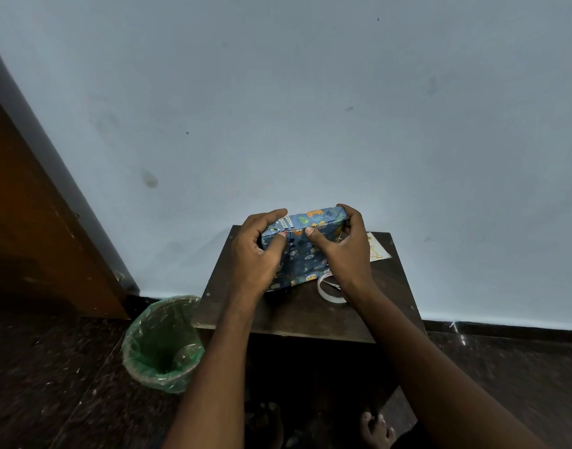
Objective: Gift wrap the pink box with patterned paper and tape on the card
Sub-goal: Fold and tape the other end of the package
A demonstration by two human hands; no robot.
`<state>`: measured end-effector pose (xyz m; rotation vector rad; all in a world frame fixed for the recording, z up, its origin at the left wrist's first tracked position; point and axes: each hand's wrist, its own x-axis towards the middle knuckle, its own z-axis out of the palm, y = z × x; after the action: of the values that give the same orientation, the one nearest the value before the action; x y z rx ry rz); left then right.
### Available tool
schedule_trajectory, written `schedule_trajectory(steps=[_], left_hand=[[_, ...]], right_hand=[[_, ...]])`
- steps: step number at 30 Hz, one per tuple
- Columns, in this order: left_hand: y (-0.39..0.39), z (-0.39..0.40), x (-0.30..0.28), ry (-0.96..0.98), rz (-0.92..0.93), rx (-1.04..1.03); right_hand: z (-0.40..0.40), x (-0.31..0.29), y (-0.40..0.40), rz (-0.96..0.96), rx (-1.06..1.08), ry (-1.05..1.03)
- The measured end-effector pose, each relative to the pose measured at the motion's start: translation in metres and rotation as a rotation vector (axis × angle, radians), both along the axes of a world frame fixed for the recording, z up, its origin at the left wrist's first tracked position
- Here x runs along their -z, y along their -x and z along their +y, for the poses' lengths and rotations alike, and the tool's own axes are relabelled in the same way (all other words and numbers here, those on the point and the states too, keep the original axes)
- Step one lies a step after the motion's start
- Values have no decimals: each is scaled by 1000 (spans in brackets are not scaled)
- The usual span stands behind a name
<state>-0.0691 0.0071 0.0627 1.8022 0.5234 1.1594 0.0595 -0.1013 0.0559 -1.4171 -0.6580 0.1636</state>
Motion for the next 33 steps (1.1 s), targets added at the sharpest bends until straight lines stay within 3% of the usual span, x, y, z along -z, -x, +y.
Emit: schedule_trajectory(steps=[8, 12, 21, 27, 33], left_hand=[[-1, -4, 2, -60, 24, -61], [-1, -4, 2, -194, 14, -84], [-9, -3, 3, -259, 0, -165], [-13, -6, 3, -137, 0, -128], [-24, -6, 6, 216, -160, -75]], right_hand=[[-1, -2, 1, 14, -15, -17], [0, 0, -1, 32, -38, -19], [-1, -7, -21, 381, -126, -147], [-2, -7, -26, 461, -159, -211], [-1, -3, -30, 531, -186, -245]])
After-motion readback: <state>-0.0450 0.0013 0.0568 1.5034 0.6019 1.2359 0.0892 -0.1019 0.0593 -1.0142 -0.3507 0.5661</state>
